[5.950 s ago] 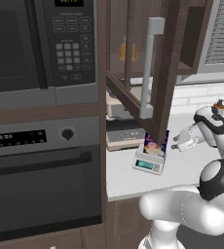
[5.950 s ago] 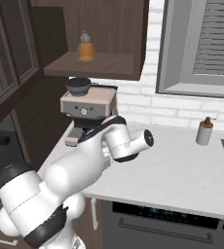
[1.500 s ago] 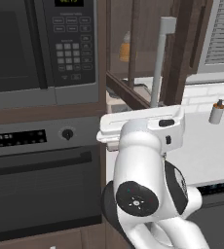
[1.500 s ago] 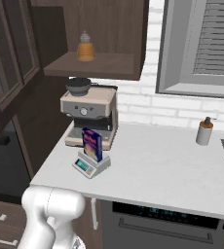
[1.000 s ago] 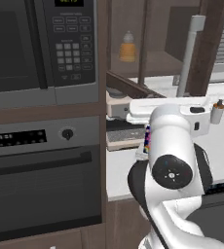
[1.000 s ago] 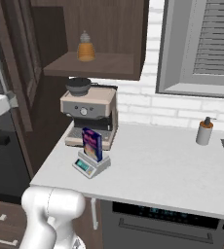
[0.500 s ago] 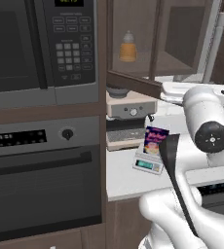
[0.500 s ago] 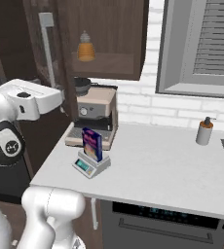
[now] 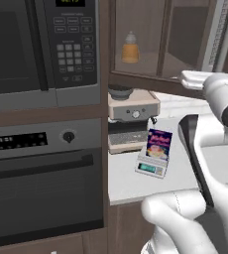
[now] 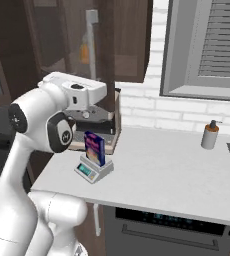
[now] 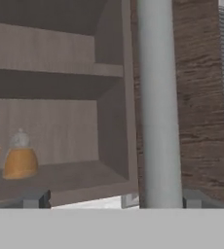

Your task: Pick the cereal and place it on the digital scale for weighing, and close the cabinet.

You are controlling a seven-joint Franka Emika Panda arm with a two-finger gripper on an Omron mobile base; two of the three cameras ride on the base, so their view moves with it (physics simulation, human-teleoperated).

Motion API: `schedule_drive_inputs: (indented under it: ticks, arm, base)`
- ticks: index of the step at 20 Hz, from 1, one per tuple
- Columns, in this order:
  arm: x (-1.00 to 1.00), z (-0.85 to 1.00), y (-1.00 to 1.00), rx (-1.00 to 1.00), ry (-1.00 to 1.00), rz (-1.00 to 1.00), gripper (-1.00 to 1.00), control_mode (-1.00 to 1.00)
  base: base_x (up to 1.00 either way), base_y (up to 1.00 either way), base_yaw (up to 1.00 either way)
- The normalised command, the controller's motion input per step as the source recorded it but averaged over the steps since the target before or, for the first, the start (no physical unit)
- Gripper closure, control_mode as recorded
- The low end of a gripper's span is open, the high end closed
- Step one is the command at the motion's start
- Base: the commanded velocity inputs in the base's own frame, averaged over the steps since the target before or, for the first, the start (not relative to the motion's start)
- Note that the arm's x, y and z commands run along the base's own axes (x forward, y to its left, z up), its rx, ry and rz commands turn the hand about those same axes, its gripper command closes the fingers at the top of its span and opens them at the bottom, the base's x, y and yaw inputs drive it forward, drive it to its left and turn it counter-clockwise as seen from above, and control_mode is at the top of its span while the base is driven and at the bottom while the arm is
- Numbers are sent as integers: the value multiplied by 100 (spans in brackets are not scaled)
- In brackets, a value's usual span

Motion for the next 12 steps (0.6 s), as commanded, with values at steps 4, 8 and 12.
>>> schedule_drive_inputs:
  ticks: [4,8,12]
  arm:
    - [100,0,-15,2,6,2,-100,-100]
    - [100,0,-1,0,9,0,-100,-100]
    - [100,0,0,0,10,0,-100,-100]
  base:
    - [0,0,0]
    - [0,0,0]
    - [0,0,0]
